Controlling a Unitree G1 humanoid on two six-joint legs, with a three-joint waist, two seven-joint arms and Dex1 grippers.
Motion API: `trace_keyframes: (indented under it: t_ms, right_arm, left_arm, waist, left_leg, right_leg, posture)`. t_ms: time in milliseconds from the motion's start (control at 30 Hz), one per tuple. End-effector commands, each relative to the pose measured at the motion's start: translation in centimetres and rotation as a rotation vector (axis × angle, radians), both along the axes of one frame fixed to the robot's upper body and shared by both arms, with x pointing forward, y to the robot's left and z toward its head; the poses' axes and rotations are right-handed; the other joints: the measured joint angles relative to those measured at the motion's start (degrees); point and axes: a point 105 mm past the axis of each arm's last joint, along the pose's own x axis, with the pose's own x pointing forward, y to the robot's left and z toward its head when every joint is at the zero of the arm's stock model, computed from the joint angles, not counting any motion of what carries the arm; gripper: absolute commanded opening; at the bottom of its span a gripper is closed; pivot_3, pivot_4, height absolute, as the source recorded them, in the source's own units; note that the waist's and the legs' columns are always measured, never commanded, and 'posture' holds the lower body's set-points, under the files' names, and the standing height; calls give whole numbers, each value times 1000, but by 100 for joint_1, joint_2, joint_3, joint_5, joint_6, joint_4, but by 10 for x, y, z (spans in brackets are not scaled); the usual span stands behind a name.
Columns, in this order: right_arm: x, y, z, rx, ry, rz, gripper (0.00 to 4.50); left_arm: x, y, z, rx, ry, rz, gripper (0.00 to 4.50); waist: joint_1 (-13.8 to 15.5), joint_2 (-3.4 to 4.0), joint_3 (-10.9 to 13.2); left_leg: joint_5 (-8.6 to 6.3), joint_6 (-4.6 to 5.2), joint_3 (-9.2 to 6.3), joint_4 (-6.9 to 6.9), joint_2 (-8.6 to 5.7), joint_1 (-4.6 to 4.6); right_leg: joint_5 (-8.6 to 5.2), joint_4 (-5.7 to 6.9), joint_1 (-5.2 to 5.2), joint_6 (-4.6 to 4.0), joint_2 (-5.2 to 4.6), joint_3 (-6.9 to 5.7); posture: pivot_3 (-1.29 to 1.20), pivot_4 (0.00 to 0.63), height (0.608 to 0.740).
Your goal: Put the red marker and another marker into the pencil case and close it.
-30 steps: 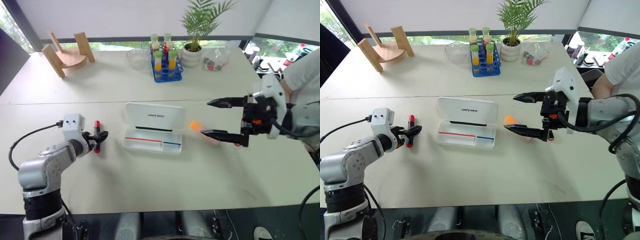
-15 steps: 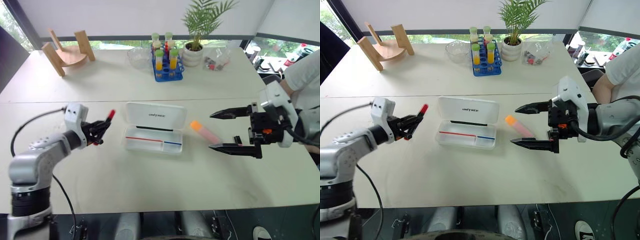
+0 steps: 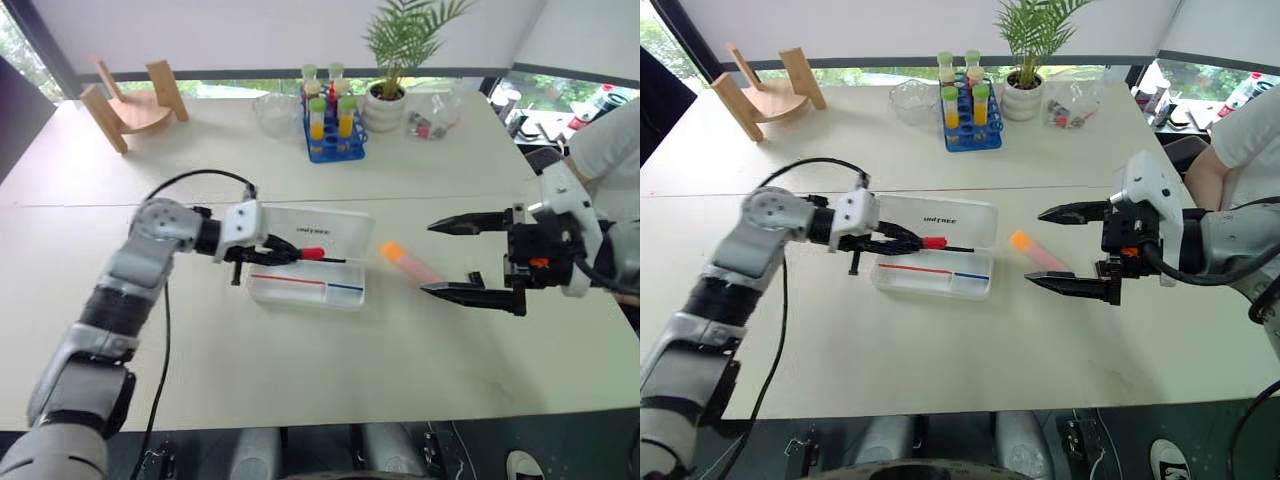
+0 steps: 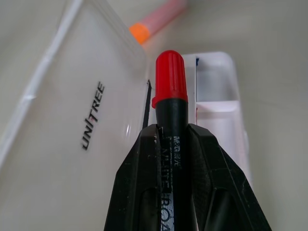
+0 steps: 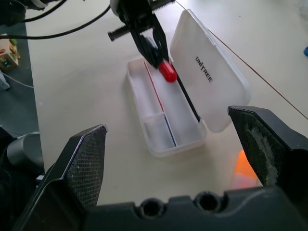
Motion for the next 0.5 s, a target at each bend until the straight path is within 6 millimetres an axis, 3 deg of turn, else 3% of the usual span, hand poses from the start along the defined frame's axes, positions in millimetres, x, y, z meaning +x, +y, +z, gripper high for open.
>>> trace_keyframes:
  t_ms: [33, 133, 267, 400, 500]
  right_arm:
    - [-9, 1, 10, -6, -50, -10, 4500]
    - [-12, 1, 10, -2, -48, -23, 4500]
    - [-16, 1, 8, 5, -41, -40, 4500]
    - [-13, 3, 1, 7, -24, -51, 4500]
    - [3, 0, -12, -12, -15, -127, 4500]
  left_arm:
    - [6, -5, -5, 64, -77, -71, 244]
    - [9, -10, -8, 69, -87, -96, 244]
    - [14, -16, -1, 40, -76, -93, 2180]
    - [11, -13, 18, -63, -15, -48, 4309]
    - [-7, -4, 53, -223, 106, -14, 4454]
  waist:
    - [12, 1, 1]
    - [19, 1, 2]
    - [27, 0, 3]
    - [17, 0, 3]
    - [-38, -4, 5]
  left_leg:
    - [-1, 2, -1, 0, 1, -2]
    - [-1, 3, -3, 1, 2, -5]
    - [-1, 3, -3, 11, 0, -6]
    - [-1, 3, -5, 12, 1, -4]
    - [-1, 3, -4, 10, 7, -4]
  right_leg:
    - [-1, 1, -3, 0, 3, 0]
    - [-1, 4, -6, 1, 4, 0]
    - [0, 7, -1, 3, 0, -1]
    - [0, 8, 2, 4, 1, -2]
    - [-1, 14, -4, 4, 4, 0]
  posture:
    - [0, 150, 740]
    - [0, 150, 740]
    - [0, 150, 740]
    - [0, 150, 740]
    - [0, 150, 740]
